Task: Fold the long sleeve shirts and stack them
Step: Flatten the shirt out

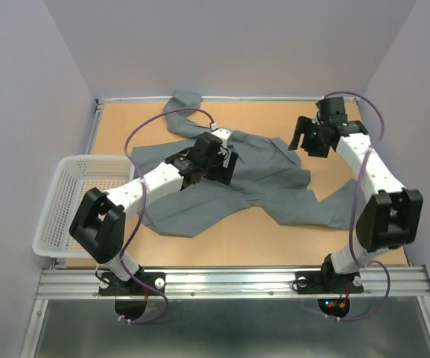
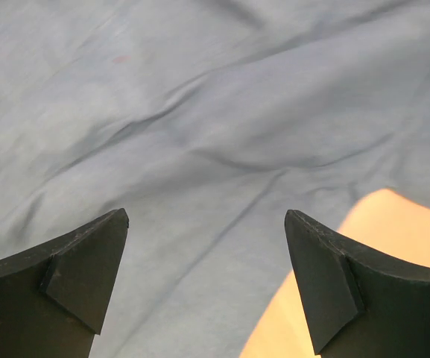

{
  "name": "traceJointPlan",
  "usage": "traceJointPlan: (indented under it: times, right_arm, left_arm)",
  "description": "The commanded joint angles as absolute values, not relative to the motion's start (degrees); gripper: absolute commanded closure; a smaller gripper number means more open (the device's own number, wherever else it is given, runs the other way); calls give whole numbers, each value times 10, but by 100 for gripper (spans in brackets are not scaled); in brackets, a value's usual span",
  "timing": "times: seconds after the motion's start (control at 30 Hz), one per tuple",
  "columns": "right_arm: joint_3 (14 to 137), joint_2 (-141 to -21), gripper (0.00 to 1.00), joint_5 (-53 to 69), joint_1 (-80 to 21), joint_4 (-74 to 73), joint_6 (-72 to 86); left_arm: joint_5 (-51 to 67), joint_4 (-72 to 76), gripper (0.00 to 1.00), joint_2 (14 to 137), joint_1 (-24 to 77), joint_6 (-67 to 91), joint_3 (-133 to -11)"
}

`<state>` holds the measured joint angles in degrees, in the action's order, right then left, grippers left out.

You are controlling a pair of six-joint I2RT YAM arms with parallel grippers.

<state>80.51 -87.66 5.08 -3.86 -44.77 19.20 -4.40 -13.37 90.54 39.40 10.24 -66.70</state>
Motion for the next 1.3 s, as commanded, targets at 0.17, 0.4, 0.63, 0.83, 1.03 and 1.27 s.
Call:
traceJointPlan:
  times: [0.17,0.4,0.63,0.83,1.03,1.27]
  right_arm:
    - [872,-1066,32,93,-102,-261,136]
    - [917,-1168,46,63,-120,-218,144]
    - [882,-1203,47,2,-120,-207,178]
    - [804,-1185,50,-97,-86,-209,228]
    - [717,-1085,49,-174,-24,-241,272]
    - [707,-965,35,-212,-21,-285,263]
  left_arm:
    - [-24,-109,1,996,436,64,-698]
    - [25,-119,2,1041,455,47,-680]
    - [79,-170,2,1064,477,20,-664]
    - [195,-227,4,1053,510,-18,-655]
    - [243,-254,4,990,550,-61,-660]
    - [237,-239,4,882,524,-65,-713]
